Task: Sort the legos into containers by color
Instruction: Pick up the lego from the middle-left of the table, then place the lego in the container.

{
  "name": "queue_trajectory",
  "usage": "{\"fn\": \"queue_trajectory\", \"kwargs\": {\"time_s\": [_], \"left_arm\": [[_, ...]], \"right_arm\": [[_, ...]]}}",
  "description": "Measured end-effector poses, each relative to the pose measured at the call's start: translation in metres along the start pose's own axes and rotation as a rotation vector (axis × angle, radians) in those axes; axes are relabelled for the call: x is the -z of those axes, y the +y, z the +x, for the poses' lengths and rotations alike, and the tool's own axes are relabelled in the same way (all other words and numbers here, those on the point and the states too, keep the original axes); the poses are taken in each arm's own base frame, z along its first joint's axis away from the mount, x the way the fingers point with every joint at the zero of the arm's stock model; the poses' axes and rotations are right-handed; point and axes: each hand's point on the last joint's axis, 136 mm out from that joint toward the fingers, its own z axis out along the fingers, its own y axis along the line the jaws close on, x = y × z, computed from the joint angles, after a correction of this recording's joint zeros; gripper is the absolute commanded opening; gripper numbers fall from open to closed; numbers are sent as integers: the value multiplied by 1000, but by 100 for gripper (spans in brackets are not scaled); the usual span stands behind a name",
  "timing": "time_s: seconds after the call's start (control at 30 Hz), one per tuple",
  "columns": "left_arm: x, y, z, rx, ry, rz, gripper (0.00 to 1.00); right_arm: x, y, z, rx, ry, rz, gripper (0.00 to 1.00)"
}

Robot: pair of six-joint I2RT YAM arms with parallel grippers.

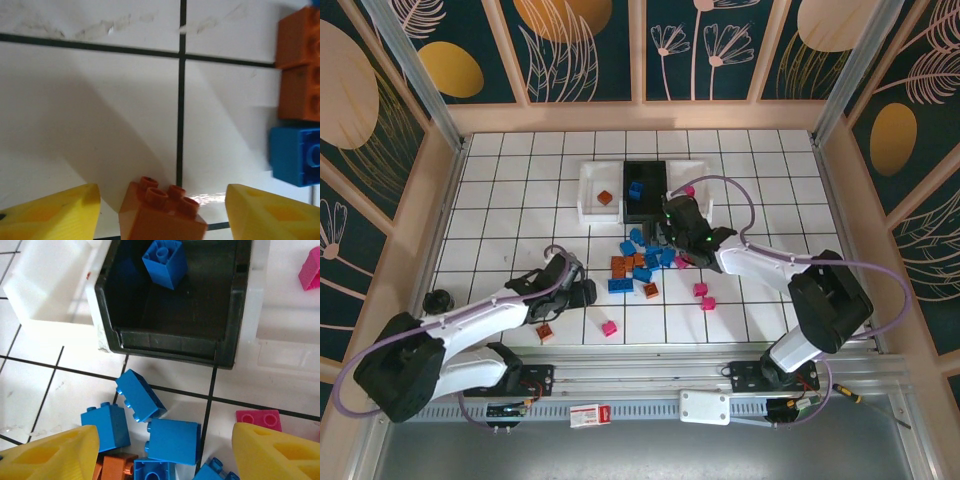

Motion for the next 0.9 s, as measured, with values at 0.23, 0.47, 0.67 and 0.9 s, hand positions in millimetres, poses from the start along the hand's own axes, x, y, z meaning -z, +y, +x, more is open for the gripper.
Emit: {"fn": "queue_trajectory", "kwargs": {"time_s": [0.23,0.47,0.67,0.9], "left_arm": [[-6,8,1,-20,0,-54,46],[-5,3,-1,-15,-10,-32,31],[-2,-11,-7,-7,-13,15,29],[21,-63,-107,11,-184,74,26]], "right_arm": [[11,3,-10,-8,-35,-17,72],[13,-6,-3,-15,-36,6,72],[20,-16,-1,-32,-48,19,71],[42,-17,-7,-57,-96,-2,71]]}}
